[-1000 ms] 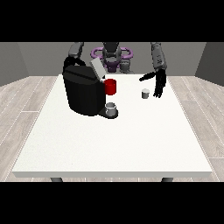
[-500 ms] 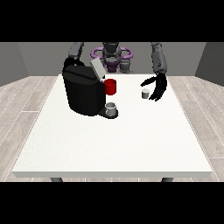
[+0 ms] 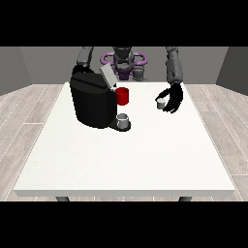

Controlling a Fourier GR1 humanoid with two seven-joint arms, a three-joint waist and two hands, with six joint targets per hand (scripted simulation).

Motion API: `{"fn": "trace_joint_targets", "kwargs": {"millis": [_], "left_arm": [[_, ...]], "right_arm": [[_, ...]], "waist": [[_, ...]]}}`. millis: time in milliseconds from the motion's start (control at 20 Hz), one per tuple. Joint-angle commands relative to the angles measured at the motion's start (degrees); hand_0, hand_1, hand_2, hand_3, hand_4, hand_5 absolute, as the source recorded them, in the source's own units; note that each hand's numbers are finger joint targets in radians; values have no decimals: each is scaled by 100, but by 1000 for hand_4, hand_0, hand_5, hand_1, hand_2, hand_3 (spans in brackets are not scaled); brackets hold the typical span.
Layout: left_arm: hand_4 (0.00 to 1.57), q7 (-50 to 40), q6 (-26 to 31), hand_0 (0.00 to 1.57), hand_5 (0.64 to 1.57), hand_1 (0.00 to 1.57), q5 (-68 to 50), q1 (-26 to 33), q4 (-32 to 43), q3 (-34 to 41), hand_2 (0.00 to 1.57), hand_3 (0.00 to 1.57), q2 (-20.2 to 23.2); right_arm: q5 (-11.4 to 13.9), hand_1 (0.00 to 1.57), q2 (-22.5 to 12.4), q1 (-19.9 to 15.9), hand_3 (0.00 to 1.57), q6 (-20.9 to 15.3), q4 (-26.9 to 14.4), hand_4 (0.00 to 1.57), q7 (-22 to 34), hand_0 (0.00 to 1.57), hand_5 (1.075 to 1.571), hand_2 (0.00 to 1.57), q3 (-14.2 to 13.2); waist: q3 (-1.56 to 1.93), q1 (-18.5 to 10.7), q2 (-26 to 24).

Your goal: Insert the coffee pod into the coffee machine and close the lid

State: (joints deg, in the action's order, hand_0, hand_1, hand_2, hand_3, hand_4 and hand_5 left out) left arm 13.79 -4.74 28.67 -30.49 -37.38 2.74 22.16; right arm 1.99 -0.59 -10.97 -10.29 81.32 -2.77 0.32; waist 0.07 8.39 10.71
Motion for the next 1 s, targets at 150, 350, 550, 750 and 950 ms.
{"fn": "trace_joint_targets", "kwargs": {"millis": [150, 350, 550, 750, 950], "left_arm": [[380, 158, -535, 836, 1571, 836, 333, -248, 379, 45, 974, 748, -112], [281, -65, -332, 930, 1571, 930, 706, -215, 325, -309, 1040, 820, -115], [280, 464, -495, 1115, 1571, 1115, 667, -230, 829, 0, 1173, 966, 232], [548, 522, -119, 1317, 1571, 1317, 714, -435, 457, -146, 1430, 1407, 88], [623, 519, 381, 1450, 1571, 1450, 621, -875, 286, -203, 1452, 1388, 21]], "right_arm": [[-241, 0, -94, -174, 0, 109, -135, 492, -29, 0, 1571, 0, -267], [-495, 0, -308, -385, 0, 304, -405, 515, 122, 0, 1571, 0, -552], [-403, 0, -216, -8, 0, 354, 76, 429, 25, 0, 1571, 0, -286], [-526, 0, -264, -75, 0, 357, -606, 430, -364, 0, 1571, 0, -606], [-394, 0, -141, -322, 0, 54, -466, 438, 501, 0, 1571, 0, -434]], "waist": [[-8, -8, 30], [-6, -150, -206], [-10, 155, 88], [-6, -171, -144], [-7, -172, -551]]}}
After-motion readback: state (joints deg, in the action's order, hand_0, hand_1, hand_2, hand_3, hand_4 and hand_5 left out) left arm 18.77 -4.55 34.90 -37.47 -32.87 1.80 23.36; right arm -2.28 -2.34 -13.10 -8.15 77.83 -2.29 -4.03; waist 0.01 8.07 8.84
